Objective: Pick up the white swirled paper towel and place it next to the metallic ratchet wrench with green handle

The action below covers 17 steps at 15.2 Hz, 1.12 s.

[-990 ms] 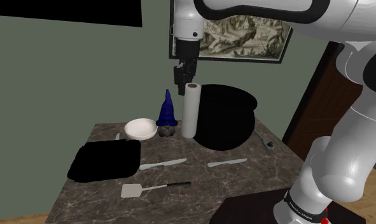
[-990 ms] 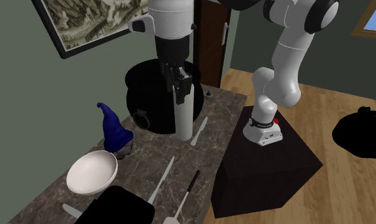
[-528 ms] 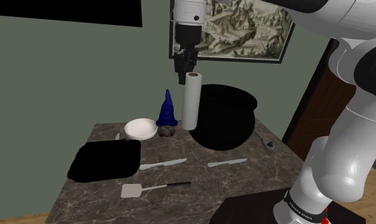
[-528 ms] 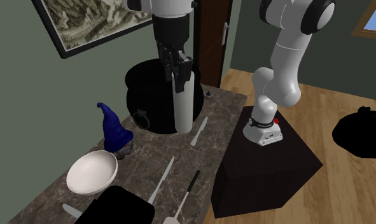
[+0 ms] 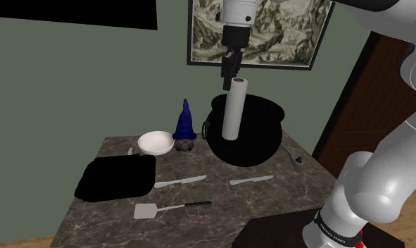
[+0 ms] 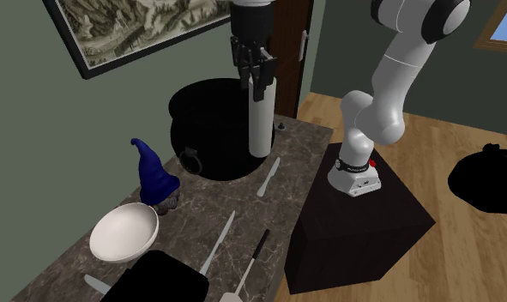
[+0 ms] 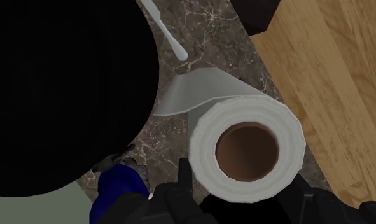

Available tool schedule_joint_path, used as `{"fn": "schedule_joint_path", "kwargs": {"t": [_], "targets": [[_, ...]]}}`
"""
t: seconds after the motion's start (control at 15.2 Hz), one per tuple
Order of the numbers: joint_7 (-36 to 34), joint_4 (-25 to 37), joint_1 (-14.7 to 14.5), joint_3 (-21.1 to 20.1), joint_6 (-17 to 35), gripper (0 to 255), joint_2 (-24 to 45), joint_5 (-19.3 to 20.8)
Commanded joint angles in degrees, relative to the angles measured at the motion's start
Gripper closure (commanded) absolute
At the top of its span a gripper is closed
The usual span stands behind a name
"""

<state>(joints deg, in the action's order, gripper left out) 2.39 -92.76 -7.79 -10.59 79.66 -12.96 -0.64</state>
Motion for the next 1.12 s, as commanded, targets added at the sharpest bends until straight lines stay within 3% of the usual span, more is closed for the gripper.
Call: {"fn": "schedule_joint_path", "kwargs": {"t": [0.0, 0.53, 0.92, 0.99, 1.06], "targets": [[2.5, -3.8, 0.8, 1.7, 0.2, 255, -3.7, -0.2], [11.9, -14.8, 3.1, 8.5, -1.0, 255, -16.1, 1.4], [19.0, -20.0, 4.8, 14.1, -2.9, 255, -23.4, 4.6], [17.7, -19.7, 4.5, 13.2, -2.7, 255, -22.7, 4.0], [17.7, -19.7, 4.5, 13.2, -2.7, 0, -22.7, 4.0]]}}
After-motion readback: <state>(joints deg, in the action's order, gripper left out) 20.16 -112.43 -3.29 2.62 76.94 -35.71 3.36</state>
